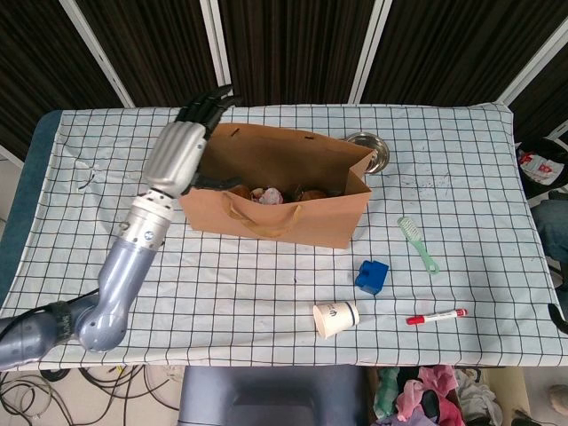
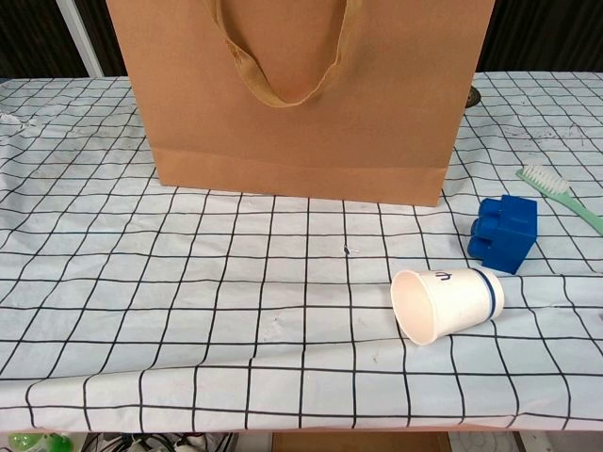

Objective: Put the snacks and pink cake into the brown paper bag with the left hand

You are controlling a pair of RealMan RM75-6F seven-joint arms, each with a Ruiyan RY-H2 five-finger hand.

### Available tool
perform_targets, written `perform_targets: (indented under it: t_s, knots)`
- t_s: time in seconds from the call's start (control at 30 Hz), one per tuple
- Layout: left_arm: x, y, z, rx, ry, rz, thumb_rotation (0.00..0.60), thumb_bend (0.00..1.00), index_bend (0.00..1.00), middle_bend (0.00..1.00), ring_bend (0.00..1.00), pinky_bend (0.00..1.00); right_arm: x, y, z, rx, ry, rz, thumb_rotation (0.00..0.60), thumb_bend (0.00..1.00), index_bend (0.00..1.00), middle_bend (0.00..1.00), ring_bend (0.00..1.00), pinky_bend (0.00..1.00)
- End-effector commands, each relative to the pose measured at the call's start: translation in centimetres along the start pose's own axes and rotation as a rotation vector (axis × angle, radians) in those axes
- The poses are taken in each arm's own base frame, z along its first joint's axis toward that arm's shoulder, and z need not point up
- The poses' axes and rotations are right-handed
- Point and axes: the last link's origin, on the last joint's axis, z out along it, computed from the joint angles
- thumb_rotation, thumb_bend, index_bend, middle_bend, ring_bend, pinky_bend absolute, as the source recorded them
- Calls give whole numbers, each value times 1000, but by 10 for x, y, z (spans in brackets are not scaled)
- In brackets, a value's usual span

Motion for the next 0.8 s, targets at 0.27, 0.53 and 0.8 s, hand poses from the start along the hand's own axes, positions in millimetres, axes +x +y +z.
perform_targets:
  t_s: [0.27,0.53,0.8]
  knots:
    - [32,-109,-201,229,-3,308,600,47,117,60,0,20,-2,-6,-2,16,-9,-5,600,220,205,114,252,349]
    - [13,-152,-296,345,-155,296,600,46,120,60,0,18,-7,-13,-4,58,-34,-14,600,220,205,110,252,350]
    - [14,-160,-311,320,-107,268,600,47,111,57,0,10,-10,-24,-7,140,-57,-24,600,218,205,101,247,334]
